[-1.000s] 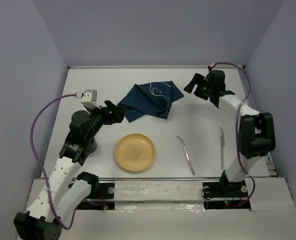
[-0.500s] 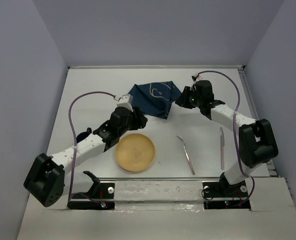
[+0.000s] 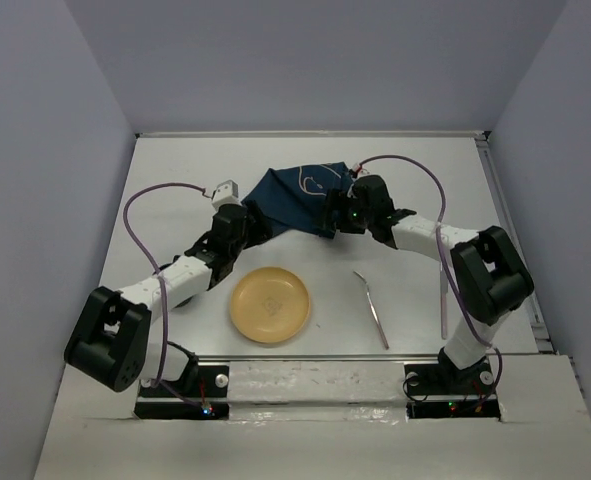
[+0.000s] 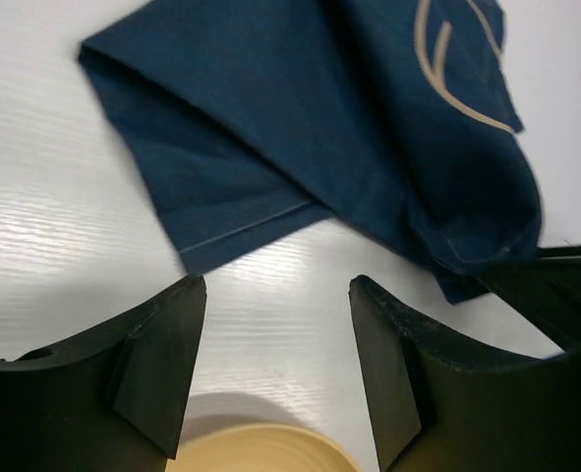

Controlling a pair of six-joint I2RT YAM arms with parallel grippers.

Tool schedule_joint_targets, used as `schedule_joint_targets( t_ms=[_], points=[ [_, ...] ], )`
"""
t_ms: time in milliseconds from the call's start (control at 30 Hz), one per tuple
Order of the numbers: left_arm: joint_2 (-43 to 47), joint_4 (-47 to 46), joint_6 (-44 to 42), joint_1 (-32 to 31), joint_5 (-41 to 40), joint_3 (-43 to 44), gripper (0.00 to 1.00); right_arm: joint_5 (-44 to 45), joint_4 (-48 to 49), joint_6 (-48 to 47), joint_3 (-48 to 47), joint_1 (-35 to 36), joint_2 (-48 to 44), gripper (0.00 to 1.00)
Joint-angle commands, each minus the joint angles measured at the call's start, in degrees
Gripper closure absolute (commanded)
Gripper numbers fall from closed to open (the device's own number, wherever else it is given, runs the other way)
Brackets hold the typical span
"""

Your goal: Set the dinner table for one person

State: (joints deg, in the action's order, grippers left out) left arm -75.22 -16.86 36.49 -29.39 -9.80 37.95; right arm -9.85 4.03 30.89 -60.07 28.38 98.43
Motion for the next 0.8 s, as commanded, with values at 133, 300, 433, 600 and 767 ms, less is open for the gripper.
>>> schedule_joint_targets(
  t_ms=[133,300,433,600,767],
  points=[
    [-7.73,0.69,-1.59,3.99,-2.33,0.45,0.28,6.33,1.15,3.12,-3.29,0.01,4.13,0.27],
    [-14.07,2.36,-2.65,3.99,-3.91,2.12,0.32,5.36,1.76,3.56,-3.30,0.01,3.18,0.67],
    [-16.09,1.92,-2.74,4.16,-4.79,3.44,0.38,6.95,1.86,2.24,-2.42,0.01,0.01,0.94],
    [-19.26,3.24,-4.05,4.16,-6.54,6.69,0.46,7.39,1.86,1.36,-2.33,0.01,-2.19,1.00],
    [-22.51,2.89,-4.58,4.51,-7.51,8.10,0.62,7.21,1.94,1.01,-2.50,0.01,-2.89,1.00]
  ],
)
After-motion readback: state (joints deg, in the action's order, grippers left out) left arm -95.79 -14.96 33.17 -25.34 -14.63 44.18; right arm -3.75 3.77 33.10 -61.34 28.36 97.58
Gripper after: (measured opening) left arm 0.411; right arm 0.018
